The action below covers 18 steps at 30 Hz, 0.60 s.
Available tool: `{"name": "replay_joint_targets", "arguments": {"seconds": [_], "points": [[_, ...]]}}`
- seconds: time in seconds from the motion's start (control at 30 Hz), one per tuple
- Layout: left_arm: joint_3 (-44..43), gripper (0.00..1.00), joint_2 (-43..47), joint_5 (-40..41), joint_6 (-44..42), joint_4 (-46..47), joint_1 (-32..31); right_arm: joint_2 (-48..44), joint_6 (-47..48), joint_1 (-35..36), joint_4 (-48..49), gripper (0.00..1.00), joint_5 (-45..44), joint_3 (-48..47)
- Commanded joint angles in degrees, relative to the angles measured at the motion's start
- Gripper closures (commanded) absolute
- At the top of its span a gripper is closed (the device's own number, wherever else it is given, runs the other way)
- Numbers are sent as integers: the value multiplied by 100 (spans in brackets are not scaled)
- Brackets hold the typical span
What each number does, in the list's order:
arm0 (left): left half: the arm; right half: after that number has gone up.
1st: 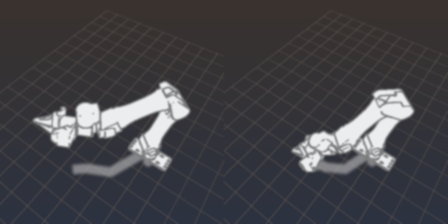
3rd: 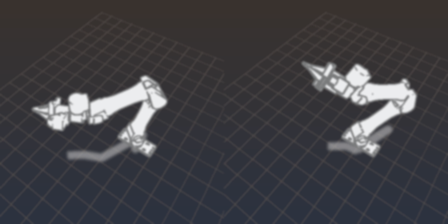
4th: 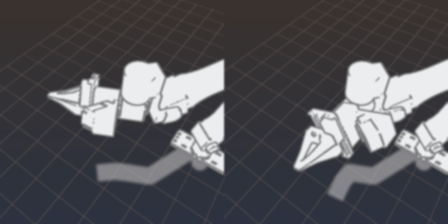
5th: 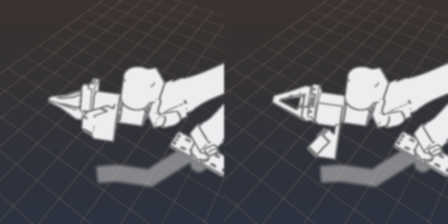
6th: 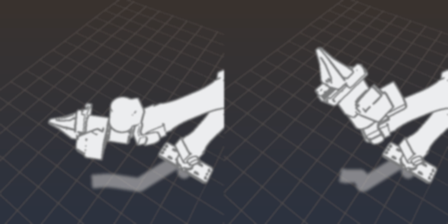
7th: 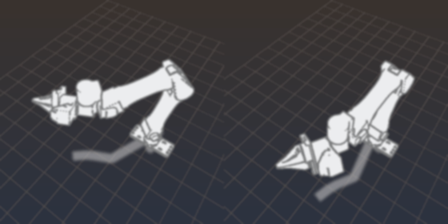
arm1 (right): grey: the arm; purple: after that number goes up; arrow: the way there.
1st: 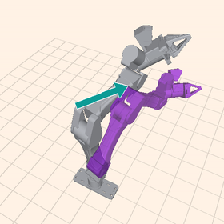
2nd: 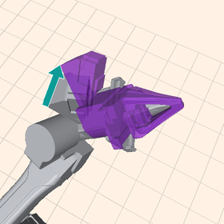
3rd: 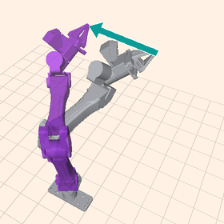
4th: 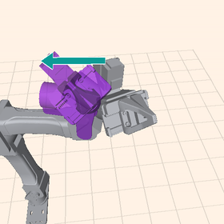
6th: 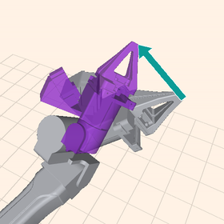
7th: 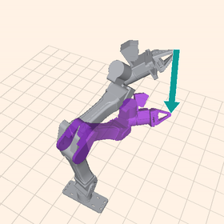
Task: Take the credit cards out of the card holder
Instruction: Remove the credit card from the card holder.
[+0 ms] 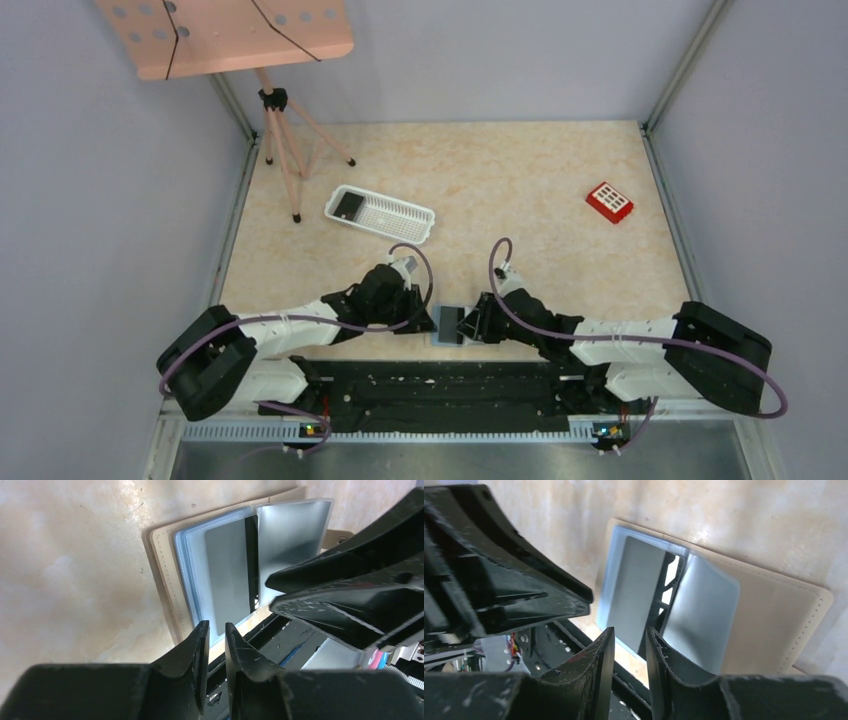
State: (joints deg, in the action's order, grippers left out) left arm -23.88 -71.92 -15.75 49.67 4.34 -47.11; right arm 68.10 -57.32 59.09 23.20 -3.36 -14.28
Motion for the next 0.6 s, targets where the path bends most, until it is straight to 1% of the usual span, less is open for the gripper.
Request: {"name": "replay_joint_targets", "arguments": {"seconds": [0.0,0.1,0.2,0.57], "points": [[40,78,235,132,22,243,-37,289,-69,12,267,70,-70,-222],[41,79,174,99,-5,306,-35,411,-72,12,256,71,-110,-217],[9,80,43,-109,-101,442,-37,413,-95,14,219,71,-123,-207],[0,86,-489,-179,-139,683,-35,325,-156,6,-82,70,-344,-213]]}}
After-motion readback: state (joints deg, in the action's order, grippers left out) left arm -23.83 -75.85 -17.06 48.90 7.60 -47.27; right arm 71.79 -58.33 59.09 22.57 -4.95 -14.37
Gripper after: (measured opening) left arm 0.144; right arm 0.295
